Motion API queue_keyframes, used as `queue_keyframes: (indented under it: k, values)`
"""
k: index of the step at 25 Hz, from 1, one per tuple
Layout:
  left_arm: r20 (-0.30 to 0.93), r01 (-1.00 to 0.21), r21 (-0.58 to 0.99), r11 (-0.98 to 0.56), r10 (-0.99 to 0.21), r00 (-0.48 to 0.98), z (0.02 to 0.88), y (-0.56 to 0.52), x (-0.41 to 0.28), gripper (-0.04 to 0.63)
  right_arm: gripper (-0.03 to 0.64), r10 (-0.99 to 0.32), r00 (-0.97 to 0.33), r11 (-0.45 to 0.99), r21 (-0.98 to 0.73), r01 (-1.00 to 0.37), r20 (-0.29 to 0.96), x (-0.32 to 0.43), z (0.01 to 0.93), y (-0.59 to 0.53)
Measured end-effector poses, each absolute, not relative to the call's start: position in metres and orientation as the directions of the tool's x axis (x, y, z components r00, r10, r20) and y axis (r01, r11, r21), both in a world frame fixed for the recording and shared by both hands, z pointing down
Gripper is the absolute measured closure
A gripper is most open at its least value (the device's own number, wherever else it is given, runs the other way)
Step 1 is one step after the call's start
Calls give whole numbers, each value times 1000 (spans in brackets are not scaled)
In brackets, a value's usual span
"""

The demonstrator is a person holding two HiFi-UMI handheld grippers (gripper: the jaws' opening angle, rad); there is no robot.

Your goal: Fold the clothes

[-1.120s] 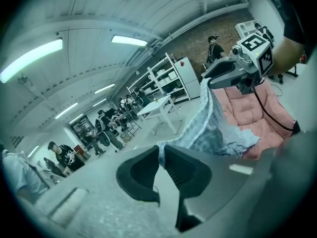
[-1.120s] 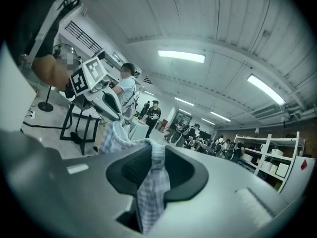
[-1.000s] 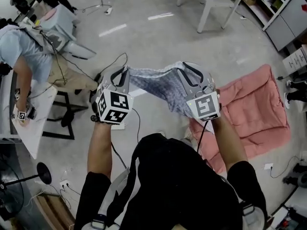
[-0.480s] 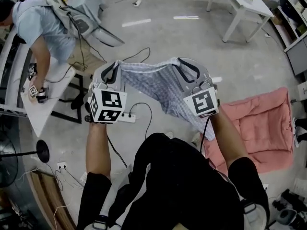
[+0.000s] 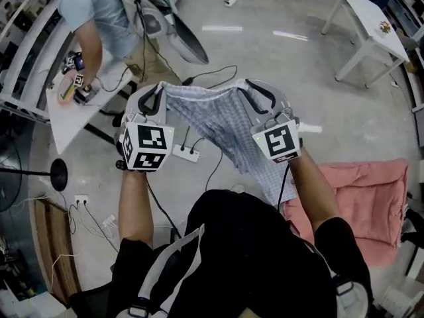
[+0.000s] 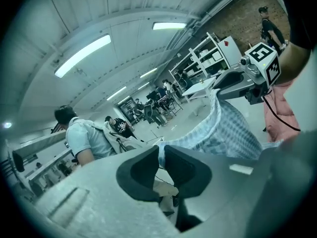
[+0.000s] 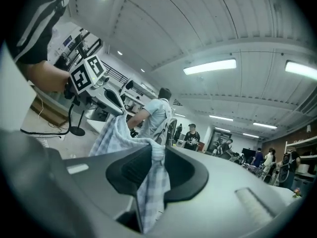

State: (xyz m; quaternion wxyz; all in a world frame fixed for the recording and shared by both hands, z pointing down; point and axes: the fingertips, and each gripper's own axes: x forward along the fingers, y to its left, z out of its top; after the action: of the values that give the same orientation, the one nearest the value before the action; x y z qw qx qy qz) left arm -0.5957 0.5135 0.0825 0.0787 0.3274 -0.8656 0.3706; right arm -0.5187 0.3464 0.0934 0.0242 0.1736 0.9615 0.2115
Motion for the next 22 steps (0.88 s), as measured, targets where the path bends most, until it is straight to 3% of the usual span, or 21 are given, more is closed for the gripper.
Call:
queue_keyframes:
  k: [9,22]
  values:
    - [364,-593,-586,552,-475,-801,70,540,-578,552,529,378,-926,843,404,354,24,-527,87,360]
    - [358,-675,-561,478,-595,-719,74,370,-547,552,529,237,-969,854,461,241,68,-483,83,187]
